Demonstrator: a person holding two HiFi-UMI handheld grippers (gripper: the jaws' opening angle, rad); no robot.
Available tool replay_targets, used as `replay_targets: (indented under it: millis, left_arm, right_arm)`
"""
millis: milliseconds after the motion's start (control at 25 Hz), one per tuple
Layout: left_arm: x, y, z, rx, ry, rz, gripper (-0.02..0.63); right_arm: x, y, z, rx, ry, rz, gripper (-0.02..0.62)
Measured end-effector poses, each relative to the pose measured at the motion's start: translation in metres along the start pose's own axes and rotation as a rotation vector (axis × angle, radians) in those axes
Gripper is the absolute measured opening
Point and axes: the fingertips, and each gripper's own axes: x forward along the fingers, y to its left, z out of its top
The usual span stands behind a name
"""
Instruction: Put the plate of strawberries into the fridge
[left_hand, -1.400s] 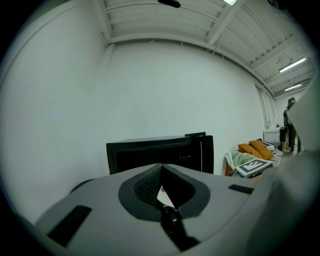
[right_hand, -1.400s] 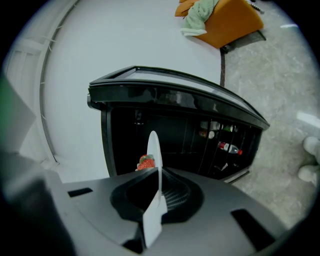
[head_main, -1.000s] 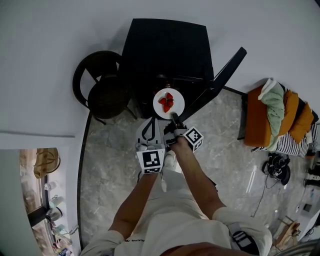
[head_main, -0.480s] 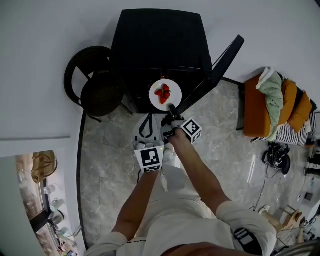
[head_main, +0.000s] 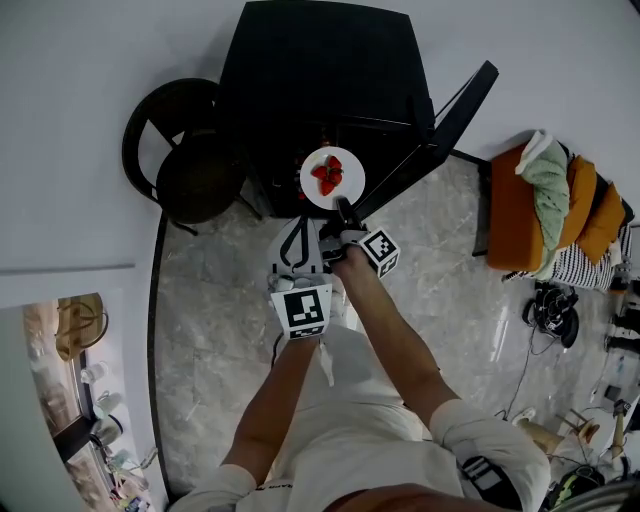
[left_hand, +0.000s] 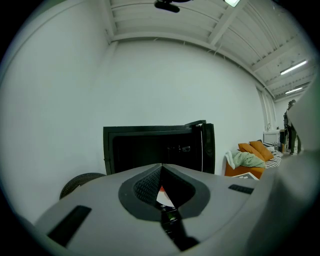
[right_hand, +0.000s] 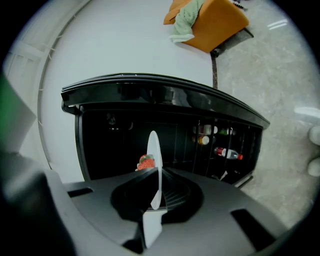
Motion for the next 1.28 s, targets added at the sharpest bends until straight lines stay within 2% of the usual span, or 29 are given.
replay_targets:
  millis: [280,560,1040,1280]
  left_arm:
    - [0.002,-0.003,-0.01,0.001,0.016,-0.01,0.003]
    - [0.004,-0.004,-0.012,0.03,0.021,-0.017,0.003]
    - [0.009,-0.008,-0.016,0.017,0.025,-0.019,0.003]
    - [0.006,-0.006,-0.017,0.002,0.023,-0.012,0.003]
  right_arm:
    - [0.009,-0.025,0.0,0.006,-0.006,-0.054,0.018]
    - [0.029,-0.052,-0.001,0.032,-0.022,-0.047,0.018]
    - [0.061,-0.08,0.006,0.045,-0.044,-0.121,0.018]
    - [0.078,-0.088,0.011,0.012,-0.043,-0.146,0.018]
